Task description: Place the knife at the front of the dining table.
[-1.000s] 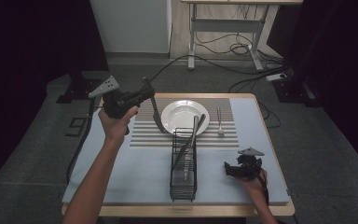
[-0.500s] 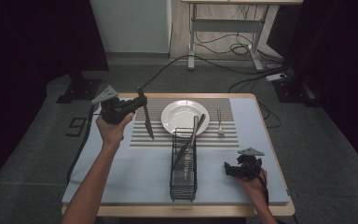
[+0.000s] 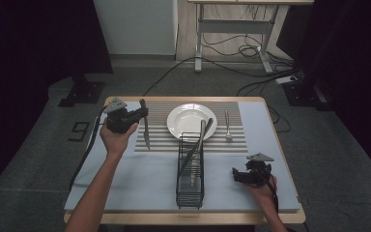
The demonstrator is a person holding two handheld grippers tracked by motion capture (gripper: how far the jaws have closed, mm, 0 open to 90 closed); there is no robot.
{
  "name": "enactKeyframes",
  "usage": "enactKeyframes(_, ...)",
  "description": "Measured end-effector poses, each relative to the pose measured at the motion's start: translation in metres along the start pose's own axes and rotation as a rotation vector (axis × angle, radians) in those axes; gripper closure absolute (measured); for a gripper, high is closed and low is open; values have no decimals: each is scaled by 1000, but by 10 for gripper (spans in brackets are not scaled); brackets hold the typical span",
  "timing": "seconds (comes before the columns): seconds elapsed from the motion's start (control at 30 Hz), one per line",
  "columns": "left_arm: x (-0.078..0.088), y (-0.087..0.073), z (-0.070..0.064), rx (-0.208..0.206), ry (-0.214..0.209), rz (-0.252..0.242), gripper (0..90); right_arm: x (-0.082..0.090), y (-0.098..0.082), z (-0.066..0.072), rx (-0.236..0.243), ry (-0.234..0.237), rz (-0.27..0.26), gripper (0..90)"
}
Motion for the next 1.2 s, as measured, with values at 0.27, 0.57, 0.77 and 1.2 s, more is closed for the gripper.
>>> enactKeyframes(0.27, -16, -1, 9, 10, 51, 23, 840, 0, 0, 0, 1, 0, -1, 64)
enactKeyframes(0.57, -31, -3, 12, 21, 70, 32, 839, 0, 0, 0, 1, 0, -1, 64)
enactKeyframes(0.77, -33, -3, 14, 29, 60, 20, 837, 0, 0, 0, 0, 1, -1, 64)
enactKeyframes(1.2, -47, -8, 20, 46, 11, 55, 837, 0, 0, 0, 0, 0, 0, 64)
Point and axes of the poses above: each handheld gripper's, and its own axes: x roughly backward along the jaws, y roughly out of its top, z roughly to its left, the point moved 10 cm from there along -x, roughly forward along the jaws, and after that the axes turned 15 degrees about z, right-handed, at the moved point
